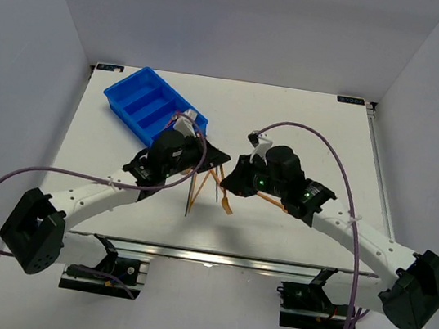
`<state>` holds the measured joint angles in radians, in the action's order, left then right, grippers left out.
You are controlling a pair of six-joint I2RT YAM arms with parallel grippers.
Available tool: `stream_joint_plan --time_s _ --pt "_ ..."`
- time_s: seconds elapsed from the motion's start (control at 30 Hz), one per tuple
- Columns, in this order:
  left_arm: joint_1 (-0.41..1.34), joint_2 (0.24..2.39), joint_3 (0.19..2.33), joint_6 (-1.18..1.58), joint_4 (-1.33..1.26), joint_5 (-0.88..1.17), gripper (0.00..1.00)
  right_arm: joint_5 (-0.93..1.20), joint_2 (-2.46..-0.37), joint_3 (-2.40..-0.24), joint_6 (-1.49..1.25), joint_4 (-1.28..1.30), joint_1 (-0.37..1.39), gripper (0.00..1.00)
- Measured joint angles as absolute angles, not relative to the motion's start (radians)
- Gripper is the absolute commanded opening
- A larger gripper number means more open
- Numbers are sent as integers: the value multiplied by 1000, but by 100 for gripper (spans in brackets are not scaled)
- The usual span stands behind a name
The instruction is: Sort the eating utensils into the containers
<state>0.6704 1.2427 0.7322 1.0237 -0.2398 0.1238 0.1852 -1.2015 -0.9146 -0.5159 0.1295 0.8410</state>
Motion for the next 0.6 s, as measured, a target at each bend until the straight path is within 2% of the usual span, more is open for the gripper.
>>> stream_joint_plan --time_s 0.03,0.07,0.23,0.37,0.5,0.6 --pt "669 1256 752 999 -224 127 0 177 -1205 -915 -519 131 839 80" --pt "662 1274 785 964 -183 129 0 165 -1206 -915 -519 131 839 89" --pt "546 1440 1170 586 173 45 0 64 -1139 -915 -509 197 790 89" --pt "414 1616 1490 257 340 -175 0 -15 -1045 -911 -491 265 694 89" --pt "361 1778 1641 -38 335 -398 0 -39 -980 -884 -472 300 667 89" --pt "359 1882 1639 -201 242 -504 0 -47 -958 -863 -448 340 668 89"
